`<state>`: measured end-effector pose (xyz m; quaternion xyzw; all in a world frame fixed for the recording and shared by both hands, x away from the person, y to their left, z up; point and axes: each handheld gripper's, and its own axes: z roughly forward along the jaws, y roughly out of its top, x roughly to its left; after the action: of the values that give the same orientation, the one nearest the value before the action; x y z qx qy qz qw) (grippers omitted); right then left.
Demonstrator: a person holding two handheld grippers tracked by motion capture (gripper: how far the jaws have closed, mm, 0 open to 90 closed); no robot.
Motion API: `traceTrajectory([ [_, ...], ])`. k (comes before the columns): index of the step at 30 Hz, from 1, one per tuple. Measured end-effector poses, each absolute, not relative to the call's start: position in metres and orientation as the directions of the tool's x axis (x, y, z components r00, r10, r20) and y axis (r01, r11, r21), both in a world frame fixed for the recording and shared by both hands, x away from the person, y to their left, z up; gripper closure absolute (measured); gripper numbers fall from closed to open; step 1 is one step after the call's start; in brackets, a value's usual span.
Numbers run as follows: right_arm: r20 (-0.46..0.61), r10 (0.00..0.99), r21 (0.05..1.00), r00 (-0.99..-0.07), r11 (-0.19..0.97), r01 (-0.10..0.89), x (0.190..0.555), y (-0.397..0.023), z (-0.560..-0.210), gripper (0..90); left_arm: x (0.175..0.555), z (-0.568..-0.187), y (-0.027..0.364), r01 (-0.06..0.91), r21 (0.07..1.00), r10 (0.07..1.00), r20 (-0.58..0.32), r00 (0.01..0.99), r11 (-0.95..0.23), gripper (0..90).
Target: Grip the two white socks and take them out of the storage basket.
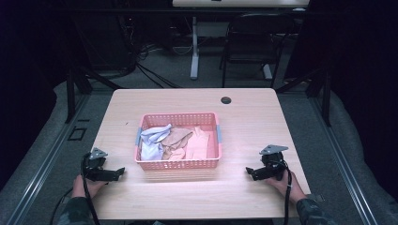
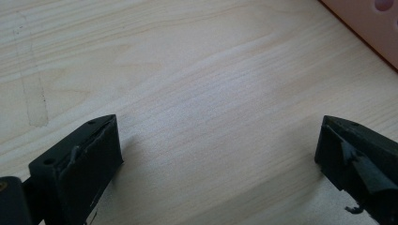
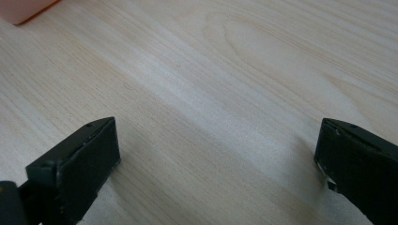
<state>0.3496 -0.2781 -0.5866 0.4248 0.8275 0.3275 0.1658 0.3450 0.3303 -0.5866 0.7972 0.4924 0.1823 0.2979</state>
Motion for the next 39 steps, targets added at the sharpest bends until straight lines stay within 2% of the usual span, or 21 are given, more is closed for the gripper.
traceTrajectory([
  [14,0.003,0.813,0.686,-0.582,0.422,0.593,0.349,-0.278,-0.587,0.0,0.351,-0.581,0.328,0.727,0.591,0.903,0.002,0.430,-0.348,0.2],
  [21,0.001,0.816,0.686,-0.579,0.421,0.594,0.349,-0.277,-0.587,0.0,0.355,-0.567,0.331,0.774,0.546,0.909,-0.052,0.414,-0.321,0.2],
  [32,-0.001,0.815,0.690,-0.579,0.420,0.590,0.349,-0.277,-0.587,0.0,0.352,-0.533,0.333,0.767,0.574,0.917,-0.065,0.394,-0.289,0.3],
  [39,-0.004,0.814,0.687,-0.581,0.425,0.590,0.349,-0.277,-0.587,0.0,0.351,-0.510,0.324,0.740,0.599,0.906,-0.057,0.420,-0.306,0.3],
])
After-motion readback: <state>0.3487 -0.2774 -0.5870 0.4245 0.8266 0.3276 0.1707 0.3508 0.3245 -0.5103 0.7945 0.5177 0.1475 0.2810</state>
